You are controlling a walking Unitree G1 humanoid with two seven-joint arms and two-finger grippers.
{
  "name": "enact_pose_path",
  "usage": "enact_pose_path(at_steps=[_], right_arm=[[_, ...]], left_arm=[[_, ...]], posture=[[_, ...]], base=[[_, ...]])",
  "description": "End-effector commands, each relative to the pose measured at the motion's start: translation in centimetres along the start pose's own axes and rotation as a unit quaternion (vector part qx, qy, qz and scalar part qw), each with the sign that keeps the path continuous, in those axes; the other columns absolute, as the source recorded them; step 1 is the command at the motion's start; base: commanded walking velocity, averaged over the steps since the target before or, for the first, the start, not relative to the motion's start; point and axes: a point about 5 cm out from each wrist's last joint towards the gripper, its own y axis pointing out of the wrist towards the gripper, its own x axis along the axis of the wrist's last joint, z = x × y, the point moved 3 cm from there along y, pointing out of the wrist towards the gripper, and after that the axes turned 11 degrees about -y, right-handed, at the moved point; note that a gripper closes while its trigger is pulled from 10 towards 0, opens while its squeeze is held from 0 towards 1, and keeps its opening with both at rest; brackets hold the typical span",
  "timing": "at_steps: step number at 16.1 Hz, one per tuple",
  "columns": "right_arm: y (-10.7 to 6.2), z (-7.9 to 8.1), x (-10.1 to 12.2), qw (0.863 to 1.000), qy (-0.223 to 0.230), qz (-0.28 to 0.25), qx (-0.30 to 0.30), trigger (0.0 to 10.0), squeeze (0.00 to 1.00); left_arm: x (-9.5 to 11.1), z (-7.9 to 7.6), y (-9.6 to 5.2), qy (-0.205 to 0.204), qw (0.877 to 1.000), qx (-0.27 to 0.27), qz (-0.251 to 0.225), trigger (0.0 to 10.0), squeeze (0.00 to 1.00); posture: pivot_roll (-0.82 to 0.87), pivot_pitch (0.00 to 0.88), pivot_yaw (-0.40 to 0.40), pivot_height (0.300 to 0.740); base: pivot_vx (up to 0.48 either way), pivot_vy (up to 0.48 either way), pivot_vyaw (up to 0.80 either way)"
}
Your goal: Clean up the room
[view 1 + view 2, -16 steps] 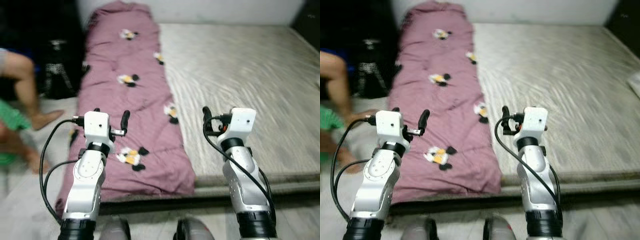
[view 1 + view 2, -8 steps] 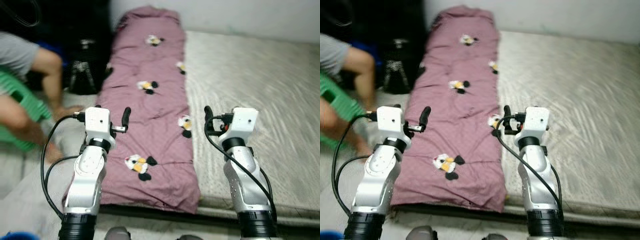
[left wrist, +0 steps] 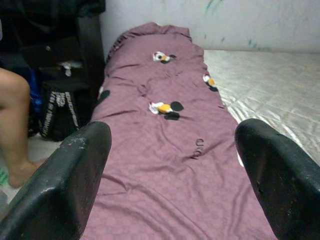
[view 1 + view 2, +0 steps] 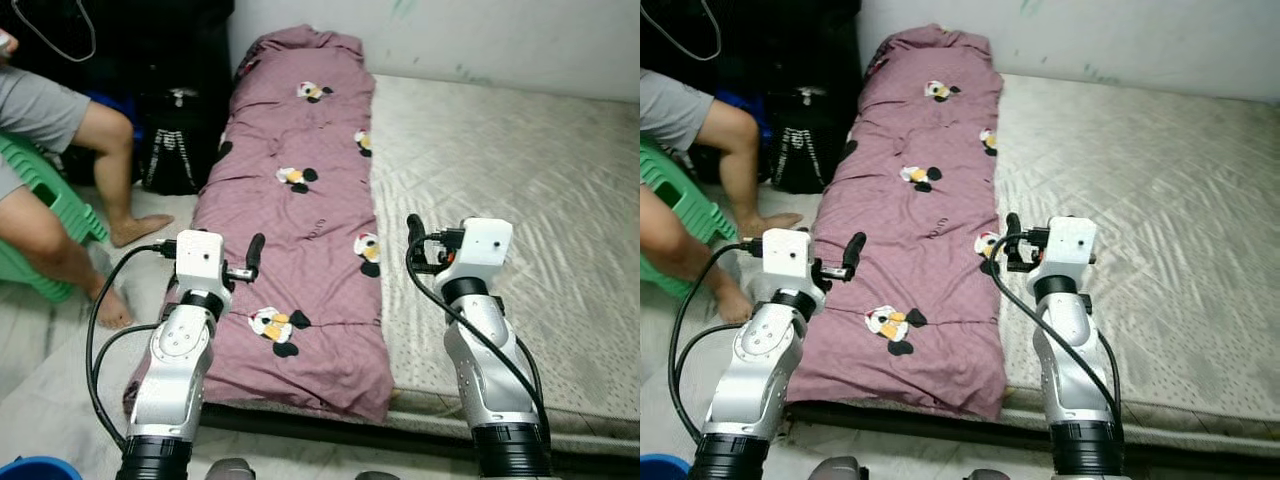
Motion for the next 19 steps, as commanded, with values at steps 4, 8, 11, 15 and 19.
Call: enact_pose_path(at_steps=[4, 8, 11, 15, 19], right_arm=[[-0.1, 0.1, -0.3, 1.0, -0.02, 0.002, 0.012, 10.0, 0.0], [-0.1, 0.2, -0.3, 1.0, -0.015, 0.001, 0.017, 10.0, 0.0], [0.0, 0.5, -0.1, 1.0, -0.012, -0.003, 0.028, 10.0, 0.0], [-0.2, 0.8, -0.2, 0.999, -0.01, -0.002, 0.034, 10.0, 0.0], [-0.1, 0.6, -0.1, 0.999, -0.01, -0.004, 0.035, 10.0, 0.0]], left_arm=[[0.1, -0.1, 0.0, -0.005, 1.0, -0.008, -0.004, 10.0, 0.0], [0.1, -0.2, 0.1, -0.008, 1.0, -0.013, -0.002, 10.0, 0.0], [0.1, -0.3, 0.1, -0.008, 1.0, -0.02, -0.002, 10.0, 0.0], [0.0, -0.5, 0.1, -0.01, 1.0, -0.029, 0.0, 10.0, 0.0], [0.0, -0.6, 0.2, -0.011, 0.999, -0.03, 0.0, 10.0, 0.0]], posture=[[-0.03, 0.0, -0.055, 0.74], [-0.03, 0.0, -0.055, 0.74], [-0.03, 0.0, -0.055, 0.74], [-0.03, 0.0, -0.055, 0.74], [-0.03, 0.0, -0.058, 0.74]], base=[[0.0, 0.0, 0.4], [0.0, 0.0, 0.8], [0.0, 0.0, 0.8], [0.0, 0.0, 0.8], [0.0, 0.0, 0.8]])
